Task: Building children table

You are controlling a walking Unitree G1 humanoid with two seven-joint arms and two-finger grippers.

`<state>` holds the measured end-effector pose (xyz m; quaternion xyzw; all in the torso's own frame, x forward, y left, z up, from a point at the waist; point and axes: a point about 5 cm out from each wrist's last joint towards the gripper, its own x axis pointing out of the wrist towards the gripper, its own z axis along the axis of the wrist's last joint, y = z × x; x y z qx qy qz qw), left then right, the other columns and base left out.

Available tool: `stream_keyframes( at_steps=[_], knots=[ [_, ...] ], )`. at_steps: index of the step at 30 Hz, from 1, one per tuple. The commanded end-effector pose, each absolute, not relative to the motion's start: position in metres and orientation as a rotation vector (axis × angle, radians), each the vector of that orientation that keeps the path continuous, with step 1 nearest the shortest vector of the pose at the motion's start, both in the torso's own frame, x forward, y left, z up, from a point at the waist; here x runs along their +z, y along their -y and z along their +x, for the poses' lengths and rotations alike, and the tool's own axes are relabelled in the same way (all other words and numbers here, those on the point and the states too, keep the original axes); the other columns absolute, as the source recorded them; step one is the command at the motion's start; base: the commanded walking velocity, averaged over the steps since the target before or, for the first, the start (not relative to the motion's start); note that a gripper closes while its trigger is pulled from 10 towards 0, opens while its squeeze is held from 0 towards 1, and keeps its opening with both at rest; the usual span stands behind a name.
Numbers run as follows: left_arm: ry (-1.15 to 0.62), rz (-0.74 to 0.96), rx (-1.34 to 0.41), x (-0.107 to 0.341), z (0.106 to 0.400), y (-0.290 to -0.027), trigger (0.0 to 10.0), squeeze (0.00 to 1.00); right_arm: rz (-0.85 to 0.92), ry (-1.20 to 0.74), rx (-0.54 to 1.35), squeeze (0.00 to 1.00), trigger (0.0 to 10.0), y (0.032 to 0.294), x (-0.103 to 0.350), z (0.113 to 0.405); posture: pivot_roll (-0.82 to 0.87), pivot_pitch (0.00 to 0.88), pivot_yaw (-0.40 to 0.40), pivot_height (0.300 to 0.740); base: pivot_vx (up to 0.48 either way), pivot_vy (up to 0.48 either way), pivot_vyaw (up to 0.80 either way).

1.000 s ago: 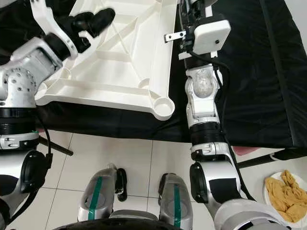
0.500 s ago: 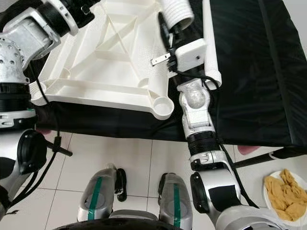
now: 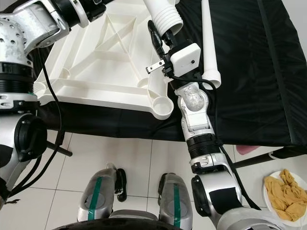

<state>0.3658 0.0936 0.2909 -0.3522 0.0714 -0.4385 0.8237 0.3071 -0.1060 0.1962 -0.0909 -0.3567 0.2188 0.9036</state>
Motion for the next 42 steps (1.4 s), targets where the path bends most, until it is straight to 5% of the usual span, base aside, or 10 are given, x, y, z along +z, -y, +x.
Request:
stream_keyframes(
  at_steps=[1, 21, 42],
  knots=[
    [-0.054, -0.776, -1.183, 0.303, 0.358, -0.087, 10.0, 0.00, -0.177, 0.759, 0.459, 0.00, 10.0, 0.104, 0.200, 0.305, 0.02, 0.000, 0.061, 0.740, 0.000, 0.000, 0.00],
    [-0.138, -0.783, -0.914, 0.318, 0.400, -0.089, 10.0, 0.00, -0.194, 0.747, 0.478, 0.00, 10.0, 0.099, 0.196, 0.301, 0.02, 0.000, 0.088, 0.740, 0.000, 0.000, 0.00],
    [-0.061, -0.819, -0.798, 0.357, 0.410, -0.072, 10.0, 0.00, -0.228, 0.751, 0.525, 0.00, 10.0, 0.092, 0.193, 0.290, 0.00, 0.000, 0.098, 0.740, 0.000, 0.000, 0.00]
  ],
)
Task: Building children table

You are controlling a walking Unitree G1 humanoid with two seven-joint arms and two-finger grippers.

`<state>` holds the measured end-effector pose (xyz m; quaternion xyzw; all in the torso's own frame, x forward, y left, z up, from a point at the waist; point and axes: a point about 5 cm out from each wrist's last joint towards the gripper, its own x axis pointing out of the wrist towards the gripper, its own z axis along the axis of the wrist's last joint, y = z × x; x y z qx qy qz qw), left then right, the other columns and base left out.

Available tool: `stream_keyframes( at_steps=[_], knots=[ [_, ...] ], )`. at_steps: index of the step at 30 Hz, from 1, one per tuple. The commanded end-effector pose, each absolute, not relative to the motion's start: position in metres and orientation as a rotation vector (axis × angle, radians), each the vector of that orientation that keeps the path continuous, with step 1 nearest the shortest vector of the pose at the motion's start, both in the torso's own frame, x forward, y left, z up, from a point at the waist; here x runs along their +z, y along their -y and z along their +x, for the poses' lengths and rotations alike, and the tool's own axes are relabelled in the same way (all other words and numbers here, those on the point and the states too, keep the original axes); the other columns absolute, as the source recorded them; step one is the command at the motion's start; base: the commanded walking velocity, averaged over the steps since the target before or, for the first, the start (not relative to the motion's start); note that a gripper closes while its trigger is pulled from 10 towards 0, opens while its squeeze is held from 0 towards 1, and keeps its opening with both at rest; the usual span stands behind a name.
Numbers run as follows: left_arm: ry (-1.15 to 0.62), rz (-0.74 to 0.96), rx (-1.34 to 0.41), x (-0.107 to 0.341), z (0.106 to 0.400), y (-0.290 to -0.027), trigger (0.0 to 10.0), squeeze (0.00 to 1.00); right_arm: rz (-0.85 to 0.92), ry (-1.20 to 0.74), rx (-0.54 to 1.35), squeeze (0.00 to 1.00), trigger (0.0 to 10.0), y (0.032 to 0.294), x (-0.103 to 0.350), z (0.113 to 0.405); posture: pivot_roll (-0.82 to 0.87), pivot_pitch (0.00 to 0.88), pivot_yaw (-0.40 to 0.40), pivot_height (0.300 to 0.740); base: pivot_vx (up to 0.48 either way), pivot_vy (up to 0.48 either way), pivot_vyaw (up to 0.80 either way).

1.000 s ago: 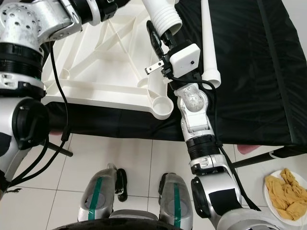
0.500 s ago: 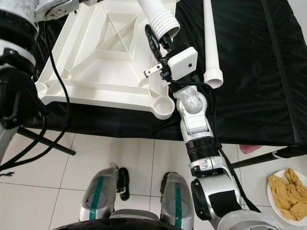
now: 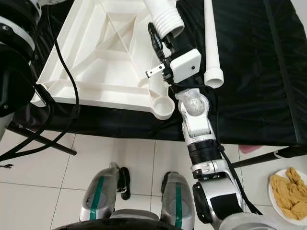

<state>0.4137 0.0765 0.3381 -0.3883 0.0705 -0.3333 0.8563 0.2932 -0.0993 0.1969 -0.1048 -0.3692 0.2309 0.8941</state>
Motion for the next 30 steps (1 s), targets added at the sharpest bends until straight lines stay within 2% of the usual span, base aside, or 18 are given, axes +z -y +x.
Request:
stream_keyframes(
  at_steps=[1, 2, 3, 4, 12, 21, 22, 30],
  knots=[
    [-0.051, -0.823, -0.775, 0.360, 0.411, -0.074, 9.7, 0.00, -0.232, 0.751, 0.531, 0.00, 10.0, 0.090, 0.193, 0.290, 0.00, 0.000, 0.099, 0.740, 0.000, 0.000, 0.00],
    [-0.051, -0.823, -0.775, 0.360, 0.411, -0.074, 9.7, 0.00, -0.232, 0.751, 0.531, 0.00, 10.0, 0.090, 0.193, 0.290, 0.00, 0.000, 0.099, 0.740, 0.000, 0.000, 0.00],
    [-0.053, -0.810, -0.757, 0.361, 0.411, -0.074, 6.7, 0.00, -0.233, 0.751, 0.532, 0.00, 10.0, 0.090, 0.192, 0.289, 0.00, 0.000, 0.098, 0.740, 0.000, 0.000, 0.00],
    [-0.047, -0.815, -0.747, 0.363, 0.412, -0.075, 0.0, 0.00, -0.234, 0.750, 0.535, 0.00, 10.0, 0.090, 0.192, 0.289, 0.01, 0.000, 0.097, 0.740, 0.000, 0.000, 0.00],
    [-0.043, -0.777, -0.716, 0.365, 0.413, -0.078, 0.0, 0.00, -0.237, 0.747, 0.524, 0.00, 10.0, 0.091, 0.193, 0.289, 0.00, 0.000, 0.100, 0.740, 0.000, 0.000, 0.00],
    [-0.158, -0.712, -0.753, 0.337, 0.412, -0.070, 0.0, 0.00, -0.237, 0.756, 0.477, 0.00, 10.0, 0.101, 0.198, 0.293, 0.00, 0.000, 0.101, 0.740, 0.000, 0.000, 0.00],
    [-0.179, -0.722, -0.774, 0.332, 0.411, -0.067, 3.8, 0.00, -0.238, 0.758, 0.474, 0.00, 10.0, 0.102, 0.199, 0.293, 0.01, 0.000, 0.099, 0.740, 0.000, 0.000, 0.00],
    [-0.179, -0.722, -0.774, 0.332, 0.411, -0.067, 3.8, 0.00, -0.238, 0.758, 0.474, 0.00, 10.0, 0.102, 0.199, 0.293, 0.01, 0.000, 0.099, 0.740, 0.000, 0.000, 0.00]
  ],
)
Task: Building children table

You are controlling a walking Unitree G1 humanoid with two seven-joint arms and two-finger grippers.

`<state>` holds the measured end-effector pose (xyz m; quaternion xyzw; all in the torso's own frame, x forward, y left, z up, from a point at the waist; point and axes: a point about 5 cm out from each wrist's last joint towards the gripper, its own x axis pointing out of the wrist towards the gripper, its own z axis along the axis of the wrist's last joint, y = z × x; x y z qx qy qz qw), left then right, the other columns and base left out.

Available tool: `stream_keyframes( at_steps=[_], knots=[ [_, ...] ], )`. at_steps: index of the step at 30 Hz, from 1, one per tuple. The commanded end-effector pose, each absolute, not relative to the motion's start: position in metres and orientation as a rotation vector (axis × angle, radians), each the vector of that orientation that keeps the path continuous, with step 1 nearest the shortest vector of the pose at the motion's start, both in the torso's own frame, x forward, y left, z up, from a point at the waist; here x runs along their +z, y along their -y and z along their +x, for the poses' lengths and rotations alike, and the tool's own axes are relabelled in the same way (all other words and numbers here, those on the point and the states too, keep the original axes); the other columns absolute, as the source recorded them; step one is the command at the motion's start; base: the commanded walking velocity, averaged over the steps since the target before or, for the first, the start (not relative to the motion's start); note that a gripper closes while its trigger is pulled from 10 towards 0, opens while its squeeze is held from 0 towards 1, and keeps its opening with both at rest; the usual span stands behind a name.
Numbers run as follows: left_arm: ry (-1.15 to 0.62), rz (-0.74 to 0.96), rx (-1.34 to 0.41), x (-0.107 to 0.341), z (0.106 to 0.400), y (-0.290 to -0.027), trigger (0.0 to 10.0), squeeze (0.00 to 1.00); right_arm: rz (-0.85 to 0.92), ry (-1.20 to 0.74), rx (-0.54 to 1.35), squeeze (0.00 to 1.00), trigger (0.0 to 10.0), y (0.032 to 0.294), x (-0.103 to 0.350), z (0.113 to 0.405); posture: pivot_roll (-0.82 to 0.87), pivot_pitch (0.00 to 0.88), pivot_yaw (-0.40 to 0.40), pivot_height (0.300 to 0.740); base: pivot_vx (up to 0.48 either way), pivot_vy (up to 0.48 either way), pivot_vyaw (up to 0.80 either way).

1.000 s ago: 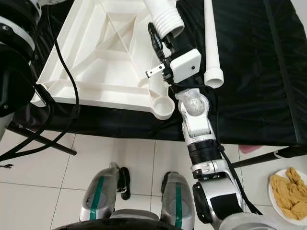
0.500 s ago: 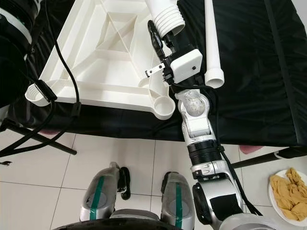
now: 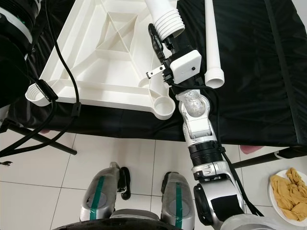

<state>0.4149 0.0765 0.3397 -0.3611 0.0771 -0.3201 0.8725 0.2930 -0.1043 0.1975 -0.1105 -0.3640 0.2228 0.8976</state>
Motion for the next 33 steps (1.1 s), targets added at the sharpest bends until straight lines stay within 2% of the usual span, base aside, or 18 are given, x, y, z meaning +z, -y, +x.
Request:
stream_keyframes(
  at_steps=[1, 3, 5, 10, 12, 17, 30, 31, 33],
  knots=[
    [-0.219, -0.779, -0.740, 0.324, 0.412, -0.073, 10.0, 0.00, -0.236, 0.779, 0.451, 1.00, 10.0, 0.107, 0.204, 0.294, 0.02, 0.000, 0.083, 0.740, 0.000, 0.000, 0.00],
    [-0.220, -0.825, -0.703, 0.323, 0.414, -0.079, 10.0, 0.00, -0.237, 0.791, 0.438, 1.00, 10.0, 0.110, 0.205, 0.294, 0.02, 0.000, 0.083, 0.740, 0.000, 0.000, 0.00],
    [-0.193, -0.874, -0.641, 0.327, 0.417, -0.095, 10.0, 0.00, -0.265, 0.823, 0.404, 0.00, 10.0, 0.114, 0.206, 0.291, 0.02, 0.000, 0.086, 0.740, 0.000, 0.000, 0.00],
    [-0.155, -0.895, -0.597, 0.334, 0.418, -0.107, 10.0, 0.00, -0.260, 0.843, 0.356, 0.00, 10.0, 0.116, 0.203, 0.285, 0.02, 0.000, 0.095, 0.740, 0.000, 0.000, 0.00],
    [-0.116, -0.915, -0.564, 0.344, 0.419, -0.118, 10.0, 0.00, -0.186, 0.827, 0.337, 0.00, 10.0, 0.113, 0.196, 0.280, 0.02, 0.000, 0.105, 0.740, 0.000, 0.000, 0.00],
    [-0.082, -0.922, -0.543, 0.353, 0.419, -0.127, 10.0, 0.00, -0.031, 0.807, 0.339, 0.00, 10.0, 0.105, 0.197, 0.275, 0.03, 0.000, 0.115, 0.740, 0.000, 0.000, 0.00],
    [-0.020, -0.898, -0.452, 0.361, 0.419, -0.152, 10.0, 0.00, -0.024, 0.826, 0.279, 0.00, 10.0, 0.111, 0.204, 0.269, 0.02, 0.000, 0.139, 0.740, 0.000, 0.000, 0.00],
    [-0.024, -0.875, -0.461, 0.360, 0.419, -0.152, 10.0, 0.00, 0.006, 0.806, 0.267, 0.97, 10.0, 0.114, 0.205, 0.271, 0.02, 0.000, 0.139, 0.740, 0.000, 0.000, 0.00],
    [-0.026, -0.840, -0.484, 0.360, 0.419, -0.150, 10.0, 0.00, 0.033, 0.790, 0.254, 1.00, 10.0, 0.118, 0.207, 0.272, 0.02, 0.000, 0.133, 0.740, 0.000, 0.000, 0.00]
  ],
)
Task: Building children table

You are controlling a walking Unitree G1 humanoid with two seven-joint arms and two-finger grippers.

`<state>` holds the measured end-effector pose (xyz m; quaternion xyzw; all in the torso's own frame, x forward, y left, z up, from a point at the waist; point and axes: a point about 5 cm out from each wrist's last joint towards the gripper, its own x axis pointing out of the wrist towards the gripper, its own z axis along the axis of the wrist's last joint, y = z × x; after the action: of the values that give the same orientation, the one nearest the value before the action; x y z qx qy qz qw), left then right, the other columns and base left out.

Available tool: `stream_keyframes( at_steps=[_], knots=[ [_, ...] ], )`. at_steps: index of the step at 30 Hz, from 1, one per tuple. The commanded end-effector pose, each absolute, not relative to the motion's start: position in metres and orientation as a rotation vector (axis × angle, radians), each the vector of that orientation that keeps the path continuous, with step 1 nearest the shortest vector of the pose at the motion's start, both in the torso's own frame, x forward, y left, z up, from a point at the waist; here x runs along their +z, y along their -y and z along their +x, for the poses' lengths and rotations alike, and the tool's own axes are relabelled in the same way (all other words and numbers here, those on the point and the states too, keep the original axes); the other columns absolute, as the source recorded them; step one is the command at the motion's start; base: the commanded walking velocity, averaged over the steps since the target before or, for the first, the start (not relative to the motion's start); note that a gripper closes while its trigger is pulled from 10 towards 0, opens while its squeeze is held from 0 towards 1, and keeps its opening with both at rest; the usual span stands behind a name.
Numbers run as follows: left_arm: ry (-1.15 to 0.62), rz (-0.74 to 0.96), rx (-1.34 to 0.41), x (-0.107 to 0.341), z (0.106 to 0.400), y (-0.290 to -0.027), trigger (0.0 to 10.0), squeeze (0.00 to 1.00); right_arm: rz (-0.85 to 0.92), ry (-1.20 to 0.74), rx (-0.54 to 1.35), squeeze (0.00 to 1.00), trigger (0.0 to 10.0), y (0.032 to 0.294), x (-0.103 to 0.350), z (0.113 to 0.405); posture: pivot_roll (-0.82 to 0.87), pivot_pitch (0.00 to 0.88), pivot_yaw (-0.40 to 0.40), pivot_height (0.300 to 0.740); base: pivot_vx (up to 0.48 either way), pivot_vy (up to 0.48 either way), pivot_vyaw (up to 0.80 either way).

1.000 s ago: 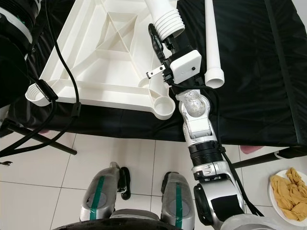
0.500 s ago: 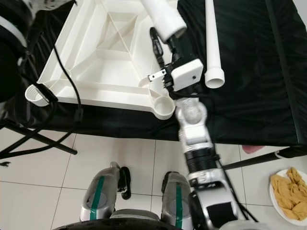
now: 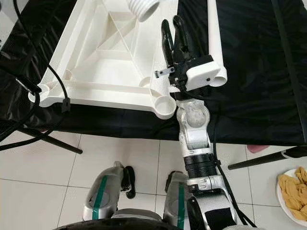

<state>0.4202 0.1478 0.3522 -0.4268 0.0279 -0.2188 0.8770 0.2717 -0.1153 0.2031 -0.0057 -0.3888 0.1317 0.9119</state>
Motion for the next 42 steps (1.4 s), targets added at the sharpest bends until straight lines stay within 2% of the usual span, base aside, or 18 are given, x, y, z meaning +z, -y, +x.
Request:
stream_keyframes(
  at_steps=[1, 6, 11, 17, 18, 19, 20, 22, 23, 27, 32, 42],
  knots=[
    [-0.022, -0.791, -0.514, 0.361, 0.418, -0.146, 10.0, 0.00, 0.076, 0.757, 0.253, 1.00, 10.0, 0.121, 0.209, 0.275, 0.02, 0.000, 0.129, 0.740, 0.000, 0.000, 0.00],
    [0.000, -0.659, -0.598, 0.363, 0.417, -0.134, 10.0, 0.00, 0.157, 0.694, 0.283, 1.00, 10.0, 0.124, 0.217, 0.282, 0.02, 0.000, 0.114, 0.740, 0.000, 0.000, 0.00],
    [0.038, -0.468, -0.685, 0.359, 0.416, -0.111, 10.0, 0.00, 0.232, 0.627, 0.351, 1.00, 10.0, 0.135, 0.248, 0.297, 0.02, 0.000, 0.061, 0.740, 0.000, 0.000, 0.00],
    [0.077, -0.400, -0.751, 0.366, 0.412, -0.092, 10.0, 0.00, 0.144, 0.395, 0.390, 1.00, 10.0, 0.146, 0.259, 0.324, 0.04, 0.002, 0.022, 0.740, 0.000, 0.000, 0.00],
    [0.100, -0.359, -0.770, 0.368, 0.411, -0.088, 10.0, 0.00, 0.162, 0.354, 0.415, 0.97, 10.0, 0.150, 0.264, 0.329, 0.04, 0.003, 0.010, 0.740, 0.000, 0.000, 0.00],
    [0.114, -0.331, -0.789, 0.370, 0.409, -0.084, 10.0, 0.00, 0.169, 0.337, 0.433, 0.65, 10.0, 0.153, 0.269, 0.333, 0.04, 0.002, 0.007, 0.740, 0.000, 0.000, 0.00],
    [0.124, -0.311, -0.798, 0.371, 0.408, -0.080, 10.0, 0.00, 0.155, 0.317, 0.452, 0.42, 10.0, 0.156, 0.272, 0.337, 0.04, 0.000, -0.005, 0.740, 0.000, 0.000, 0.00],
    [0.141, -0.267, -0.810, 0.370, 0.406, -0.076, 10.0, 0.00, 0.125, 0.276, 0.480, 0.41, 10.0, 0.158, 0.274, 0.340, 0.04, 0.000, -0.009, 0.740, 0.000, 0.000, 0.00],
    [0.147, -0.234, -0.815, 0.368, 0.405, -0.073, 10.0, 0.00, 0.107, 0.239, 0.497, 0.00, 10.0, 0.158, 0.273, 0.342, 0.04, 0.000, -0.019, 0.740, 0.000, 0.000, 0.00],
    [0.168, -0.167, -0.831, 0.364, 0.403, -0.068, 10.0, 0.00, 0.091, 0.180, 0.521, 0.00, 10.0, 0.160, 0.272, 0.346, 0.05, 0.000, -0.029, 0.740, 0.000, 0.000, 0.00],
    [0.176, -0.080, -0.867, 0.349, 0.397, -0.053, 10.0, 0.00, 0.069, 0.084, 0.643, 0.00, 10.0, 0.155, 0.276, 0.348, 0.05, 0.002, -0.044, 0.740, 0.000, 0.000, 0.00],
    [0.172, -0.059, -0.938, 0.333, 0.380, -0.027, 10.0, 0.00, 0.025, 0.039, 0.789, 0.00, 10.0, 0.140, 0.276, 0.350, 0.06, 0.015, -0.049, 0.740, 0.000, 0.000, 0.00]
  ],
)
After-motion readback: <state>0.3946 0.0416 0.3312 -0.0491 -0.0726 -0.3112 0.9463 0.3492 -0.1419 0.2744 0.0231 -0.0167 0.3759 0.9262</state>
